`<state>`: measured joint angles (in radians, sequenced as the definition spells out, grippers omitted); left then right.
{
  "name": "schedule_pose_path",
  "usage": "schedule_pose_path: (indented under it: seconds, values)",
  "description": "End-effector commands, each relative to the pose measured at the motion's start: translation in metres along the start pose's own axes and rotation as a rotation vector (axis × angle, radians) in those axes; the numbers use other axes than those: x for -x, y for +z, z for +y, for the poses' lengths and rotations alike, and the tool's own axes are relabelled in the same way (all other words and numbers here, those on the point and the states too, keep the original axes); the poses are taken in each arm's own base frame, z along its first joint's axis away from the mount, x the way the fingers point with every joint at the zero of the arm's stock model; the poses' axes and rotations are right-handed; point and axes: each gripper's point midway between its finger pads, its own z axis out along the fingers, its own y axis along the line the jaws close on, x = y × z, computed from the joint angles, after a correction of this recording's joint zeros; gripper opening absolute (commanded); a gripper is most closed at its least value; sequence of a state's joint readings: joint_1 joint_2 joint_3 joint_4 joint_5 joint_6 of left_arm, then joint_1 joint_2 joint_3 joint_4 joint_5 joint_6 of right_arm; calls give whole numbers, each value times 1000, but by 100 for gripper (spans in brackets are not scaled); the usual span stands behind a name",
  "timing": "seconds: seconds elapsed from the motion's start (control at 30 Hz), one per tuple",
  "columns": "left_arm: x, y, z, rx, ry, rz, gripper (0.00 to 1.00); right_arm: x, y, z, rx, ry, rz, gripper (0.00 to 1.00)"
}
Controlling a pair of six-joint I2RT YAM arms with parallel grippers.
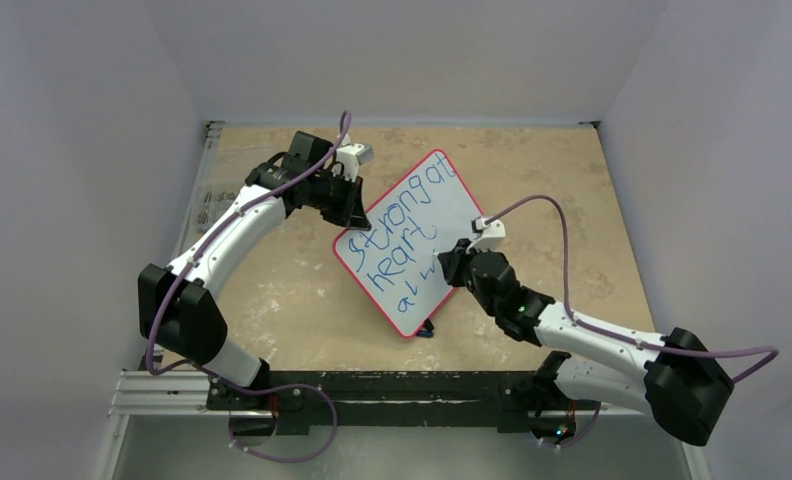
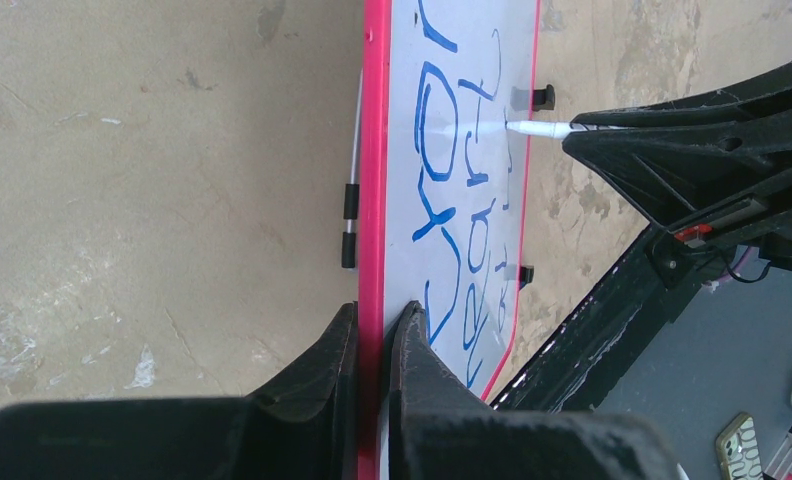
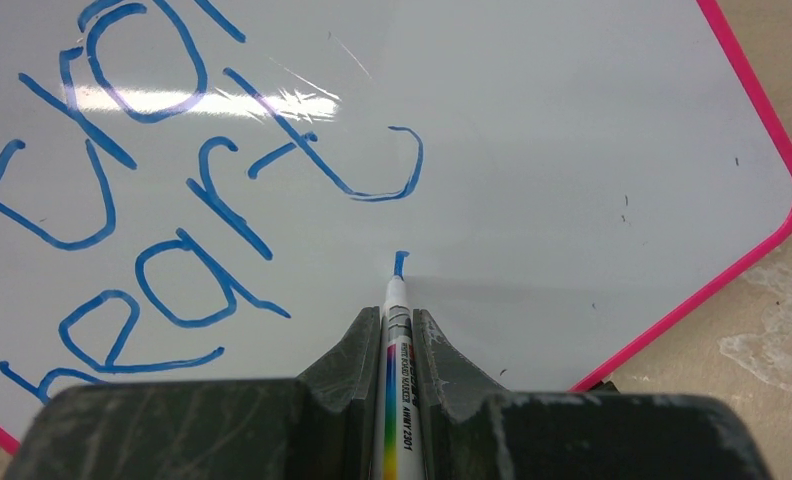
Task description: Write a sentence on the whiteboard
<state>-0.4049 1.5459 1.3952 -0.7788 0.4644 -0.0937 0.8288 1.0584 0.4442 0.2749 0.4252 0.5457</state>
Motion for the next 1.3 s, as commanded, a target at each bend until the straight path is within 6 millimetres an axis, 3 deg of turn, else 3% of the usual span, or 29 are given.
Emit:
schedule_pose_path:
  seconds: [0.0,0.2,0.4,0.87,1.03,1.27]
  values:
    - [-39,-14,82,385,52,177,0,-19,-6,-1,31,23,56,0]
    - [-40,-14,82,385,51,177,0,-34,-7,-14,-18,41,93,0]
    - [-40,-14,82,385,52,178,0,-21,-3,-22,-108,30,69,0]
    - [-39,-14,82,384,52,176,0,13,15,5,-72,4,15,0]
    - [-40,-14,82,384,52,178,0,6,14,4,-63,6,33,0]
    - [-39,-15,82,385,52,175,0,-22,4,-15,-93,21,82,0]
